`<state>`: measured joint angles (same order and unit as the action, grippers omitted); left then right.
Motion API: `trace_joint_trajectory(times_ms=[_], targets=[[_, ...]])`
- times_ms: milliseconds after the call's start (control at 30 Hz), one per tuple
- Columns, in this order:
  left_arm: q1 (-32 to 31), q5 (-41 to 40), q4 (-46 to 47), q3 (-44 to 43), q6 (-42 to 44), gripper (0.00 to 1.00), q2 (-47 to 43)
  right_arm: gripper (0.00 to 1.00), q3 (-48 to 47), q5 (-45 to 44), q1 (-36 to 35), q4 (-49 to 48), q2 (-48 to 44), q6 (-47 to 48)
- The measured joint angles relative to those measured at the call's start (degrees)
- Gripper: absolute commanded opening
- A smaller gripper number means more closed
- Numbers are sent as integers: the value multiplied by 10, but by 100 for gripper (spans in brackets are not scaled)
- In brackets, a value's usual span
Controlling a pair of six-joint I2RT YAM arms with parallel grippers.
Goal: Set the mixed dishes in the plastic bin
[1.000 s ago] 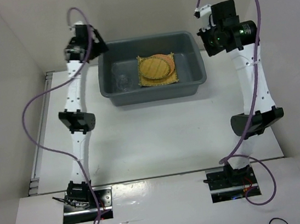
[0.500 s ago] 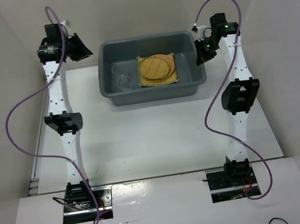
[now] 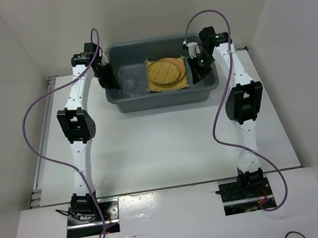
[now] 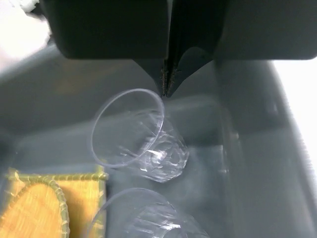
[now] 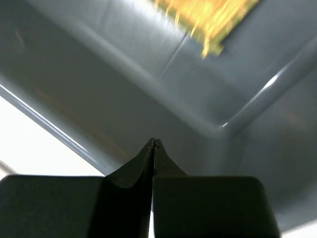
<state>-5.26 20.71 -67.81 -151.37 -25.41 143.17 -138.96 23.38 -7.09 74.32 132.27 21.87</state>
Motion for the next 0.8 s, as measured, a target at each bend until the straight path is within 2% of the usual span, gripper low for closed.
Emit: trace_joint_trajectory(times_ms=[133,233,367,467,600,733,800], targets=[[-30,-138,-28,-19,-2,0,-14,0,65,21,6,3,-17,13],[-60,-206,-47,-32,-5,0,-31,0,81,34,7,5,-33,19],[-92,-245,-54,-77,-5,0,-36,0,91,41,7,2,-65,22],[-100,-259,-52,-69,-6,0,-41,0,119,42,7,-3,-89,24],[-106,-287,-42,15,-6,0,-49,0,194,50,7,-19,-119,19],[-110,-305,43,233,-1,0,-101,0,296,40,9,-63,-159,17],[-111,-305,97,323,2,0,-156,0,335,36,13,-78,-172,16]])
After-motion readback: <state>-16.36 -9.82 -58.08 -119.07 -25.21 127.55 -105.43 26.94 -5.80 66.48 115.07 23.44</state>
